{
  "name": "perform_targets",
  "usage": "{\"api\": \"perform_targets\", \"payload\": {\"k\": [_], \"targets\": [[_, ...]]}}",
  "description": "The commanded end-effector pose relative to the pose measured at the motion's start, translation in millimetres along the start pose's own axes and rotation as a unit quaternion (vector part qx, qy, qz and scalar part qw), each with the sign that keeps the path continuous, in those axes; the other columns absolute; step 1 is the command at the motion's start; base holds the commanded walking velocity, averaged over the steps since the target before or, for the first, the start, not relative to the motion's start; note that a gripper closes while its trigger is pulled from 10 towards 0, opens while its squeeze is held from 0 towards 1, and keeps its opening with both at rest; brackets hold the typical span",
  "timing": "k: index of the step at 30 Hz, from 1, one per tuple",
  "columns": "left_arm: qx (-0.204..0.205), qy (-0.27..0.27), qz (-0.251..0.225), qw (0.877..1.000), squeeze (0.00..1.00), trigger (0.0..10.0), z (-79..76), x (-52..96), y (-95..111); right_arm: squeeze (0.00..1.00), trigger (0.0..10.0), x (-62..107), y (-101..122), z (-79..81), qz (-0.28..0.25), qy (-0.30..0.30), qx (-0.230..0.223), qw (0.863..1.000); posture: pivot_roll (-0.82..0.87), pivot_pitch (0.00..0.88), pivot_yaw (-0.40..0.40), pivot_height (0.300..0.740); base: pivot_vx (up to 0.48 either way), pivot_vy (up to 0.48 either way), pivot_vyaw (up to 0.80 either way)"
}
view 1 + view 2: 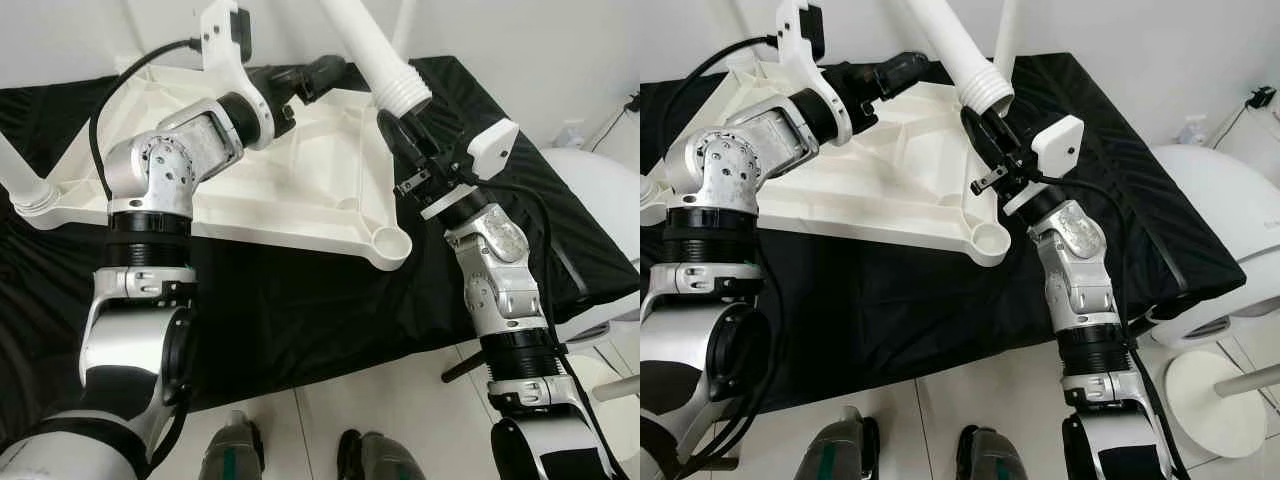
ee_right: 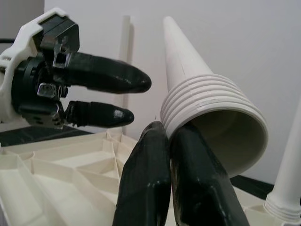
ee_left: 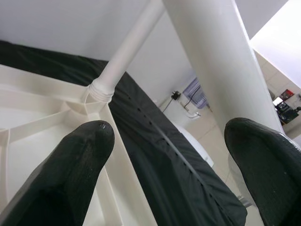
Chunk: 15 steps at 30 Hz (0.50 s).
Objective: Building children table
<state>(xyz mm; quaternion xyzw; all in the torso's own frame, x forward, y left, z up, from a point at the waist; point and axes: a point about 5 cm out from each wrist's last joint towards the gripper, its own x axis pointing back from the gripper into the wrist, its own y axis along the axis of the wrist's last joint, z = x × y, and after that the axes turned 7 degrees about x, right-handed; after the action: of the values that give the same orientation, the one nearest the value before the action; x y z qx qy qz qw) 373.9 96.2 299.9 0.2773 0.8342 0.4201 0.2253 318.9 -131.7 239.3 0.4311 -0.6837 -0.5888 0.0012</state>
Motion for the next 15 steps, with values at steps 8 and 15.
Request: {"api": "perform_targets", "payload": {"k": [8,15], "targets": [[-0.002,-0.068,-0.003,0.998,0.0,10.0,-17.6,-13.6,13.2,0.0,10.0,6.6,-3.5,17.3,0.018,0.045,-0.005,0.999,0.05,0.062,-0.035,0.74,0.0,0.0,0.0],[-0.008,-0.075,0.0,0.997,0.0,10.0,-20.3,-17.6,13.3,0.0,10.0,10.3,-6.1,25.3,0.023,0.06,-0.011,0.998,0.05,0.06,-0.035,0.74,0.0,0.0,0.0]]}}
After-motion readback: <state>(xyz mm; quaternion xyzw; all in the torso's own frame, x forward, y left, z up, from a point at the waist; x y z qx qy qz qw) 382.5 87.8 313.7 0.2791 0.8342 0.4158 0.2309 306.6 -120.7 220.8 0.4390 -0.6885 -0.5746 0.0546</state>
